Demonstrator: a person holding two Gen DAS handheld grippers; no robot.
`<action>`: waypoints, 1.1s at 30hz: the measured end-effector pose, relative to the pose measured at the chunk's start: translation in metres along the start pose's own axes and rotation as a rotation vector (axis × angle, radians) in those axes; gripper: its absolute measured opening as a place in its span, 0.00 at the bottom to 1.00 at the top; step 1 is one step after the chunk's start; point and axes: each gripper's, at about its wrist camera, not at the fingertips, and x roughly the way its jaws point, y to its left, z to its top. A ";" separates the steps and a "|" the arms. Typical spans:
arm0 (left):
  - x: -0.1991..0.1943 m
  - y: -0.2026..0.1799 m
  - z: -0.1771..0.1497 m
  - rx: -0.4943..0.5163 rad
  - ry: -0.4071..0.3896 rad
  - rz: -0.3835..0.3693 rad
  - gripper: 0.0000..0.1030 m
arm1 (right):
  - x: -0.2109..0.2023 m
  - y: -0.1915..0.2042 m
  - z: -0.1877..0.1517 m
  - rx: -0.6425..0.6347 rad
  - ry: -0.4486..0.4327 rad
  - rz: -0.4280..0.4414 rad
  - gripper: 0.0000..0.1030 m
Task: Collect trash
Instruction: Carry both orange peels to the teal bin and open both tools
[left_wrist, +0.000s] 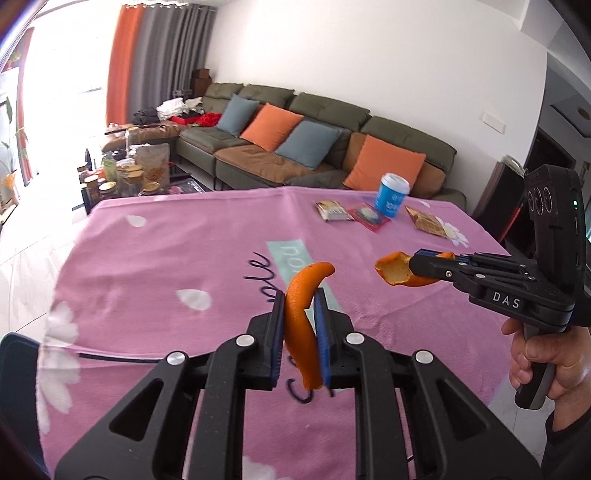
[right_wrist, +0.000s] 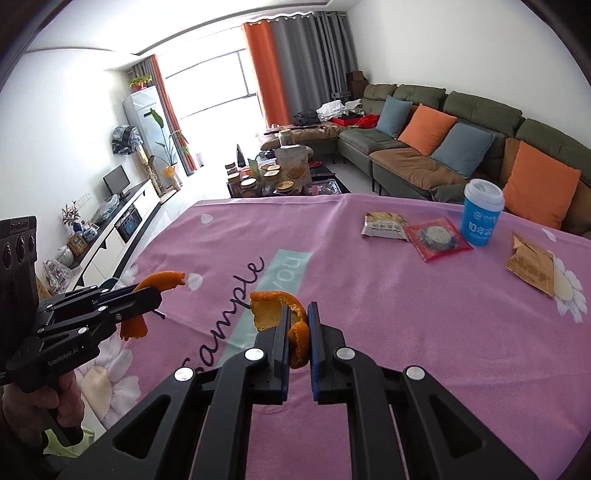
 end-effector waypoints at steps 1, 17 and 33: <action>-0.008 0.005 0.000 -0.005 -0.012 0.009 0.15 | 0.000 0.007 0.002 -0.012 -0.003 0.007 0.07; -0.110 0.070 -0.014 -0.088 -0.134 0.157 0.15 | 0.011 0.102 0.023 -0.177 -0.009 0.113 0.07; -0.184 0.154 -0.042 -0.206 -0.182 0.356 0.15 | 0.034 0.199 0.037 -0.313 0.015 0.248 0.07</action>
